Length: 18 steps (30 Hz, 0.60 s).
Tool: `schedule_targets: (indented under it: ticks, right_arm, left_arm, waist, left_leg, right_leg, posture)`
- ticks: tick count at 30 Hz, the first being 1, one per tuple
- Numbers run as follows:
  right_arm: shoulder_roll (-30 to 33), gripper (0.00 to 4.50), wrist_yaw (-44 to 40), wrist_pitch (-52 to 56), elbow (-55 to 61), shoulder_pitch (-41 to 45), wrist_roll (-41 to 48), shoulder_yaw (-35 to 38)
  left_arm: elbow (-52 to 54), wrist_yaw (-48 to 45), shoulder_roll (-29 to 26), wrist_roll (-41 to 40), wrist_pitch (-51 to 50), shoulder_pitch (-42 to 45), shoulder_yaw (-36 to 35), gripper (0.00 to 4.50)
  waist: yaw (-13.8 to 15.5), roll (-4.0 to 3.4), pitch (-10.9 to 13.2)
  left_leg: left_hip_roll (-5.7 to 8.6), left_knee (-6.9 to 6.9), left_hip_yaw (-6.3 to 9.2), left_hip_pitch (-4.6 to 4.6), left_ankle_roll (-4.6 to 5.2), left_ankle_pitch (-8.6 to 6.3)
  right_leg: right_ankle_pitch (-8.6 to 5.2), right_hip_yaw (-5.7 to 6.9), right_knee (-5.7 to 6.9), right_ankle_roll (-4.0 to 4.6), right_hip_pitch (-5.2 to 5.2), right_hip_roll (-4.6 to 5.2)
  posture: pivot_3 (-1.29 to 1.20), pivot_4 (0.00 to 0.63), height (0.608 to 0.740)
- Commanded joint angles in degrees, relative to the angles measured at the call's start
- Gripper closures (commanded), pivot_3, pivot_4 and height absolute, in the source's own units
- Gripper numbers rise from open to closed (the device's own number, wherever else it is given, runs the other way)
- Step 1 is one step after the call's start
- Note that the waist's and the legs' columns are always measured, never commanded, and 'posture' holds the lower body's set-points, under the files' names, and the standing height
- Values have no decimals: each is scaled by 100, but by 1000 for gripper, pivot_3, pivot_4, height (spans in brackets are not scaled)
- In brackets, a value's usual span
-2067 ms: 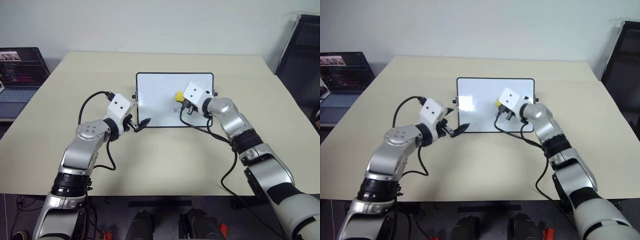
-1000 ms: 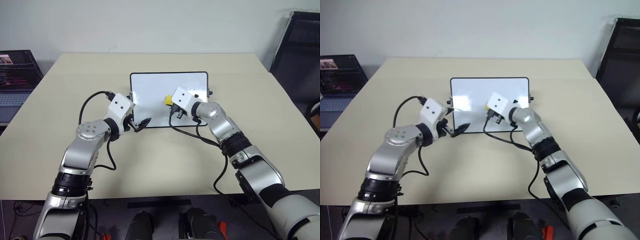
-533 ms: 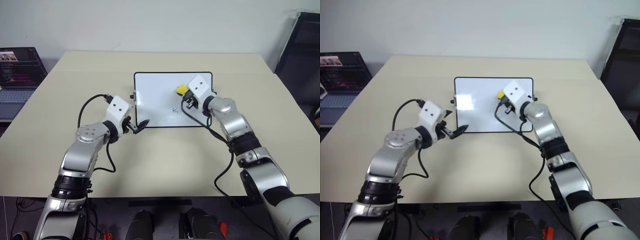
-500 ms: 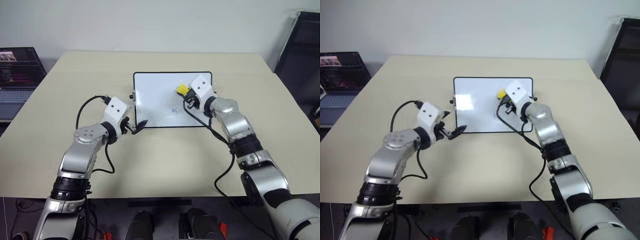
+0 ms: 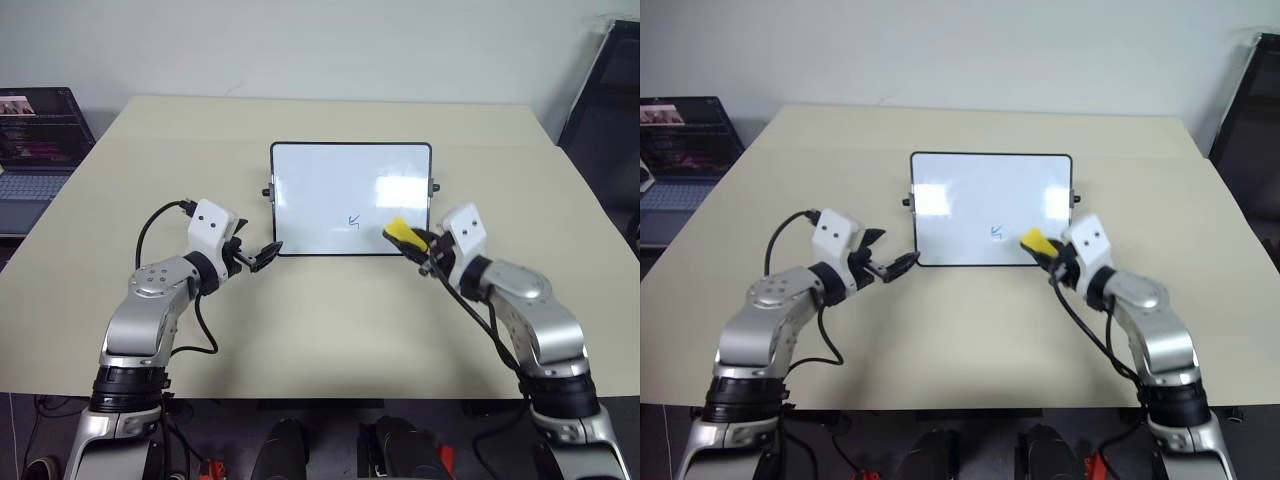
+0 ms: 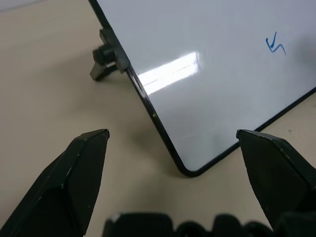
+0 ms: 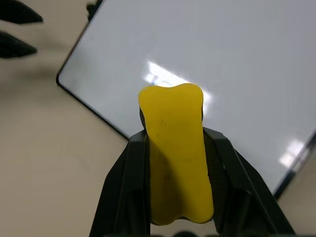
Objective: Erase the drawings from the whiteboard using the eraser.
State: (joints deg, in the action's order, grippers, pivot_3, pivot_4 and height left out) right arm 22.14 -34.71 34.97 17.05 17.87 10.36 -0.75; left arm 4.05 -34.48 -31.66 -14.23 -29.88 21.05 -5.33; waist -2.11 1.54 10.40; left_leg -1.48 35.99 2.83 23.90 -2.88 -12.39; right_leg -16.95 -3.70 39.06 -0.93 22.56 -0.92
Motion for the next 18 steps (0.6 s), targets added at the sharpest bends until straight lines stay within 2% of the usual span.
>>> schedule_targets:
  ticks: [1, 6, 10, 18]
  right_arm:
    - [46, 3399, -38, -213, 491, -296, 179, 14]
    - [47, 3399, -51, -332, 633, -442, 153, -221]
    - [87, 3399, 127, -490, 445, -63, -145, -472]
    - [35, 3399, 293, -1271, -851, 970, -1112, -1309]
  left_arm:
    - [289, 31, -36, -110, 50, 101, -174, 0]
    - [94, -37, -112, -143, 168, 161, -223, 0]
    - [-148, -133, -172, -84, 382, 177, -198, 0]
    - [-515, -376, -234, 137, 798, 269, 48, 0]
  waist:
    - [-5, 0, 0]
    - [-12, 0, 0]
    - [-12, 0, 0]
    - [20, 1, -1]
  left_leg:
    - [-1, 0, 0, 0, 0, 0]
    - [0, 4, -4, -5, 0, 1]
    - [1, 5, -6, -6, 0, 1]
    - [3, 5, -7, -7, -1, 1]
  right_leg:
    - [0, 1, 1, 0, 0, -1]
    - [-3, -1, 2, -8, -4, -2]
    - [-3, -1, 2, -8, -6, -3]
    - [1, 6, -1, 0, -10, -2]
  posture:
    - [0, 150, 740]
    - [0, 150, 740]
    - [0, 150, 740]
    - [0, 150, 740]
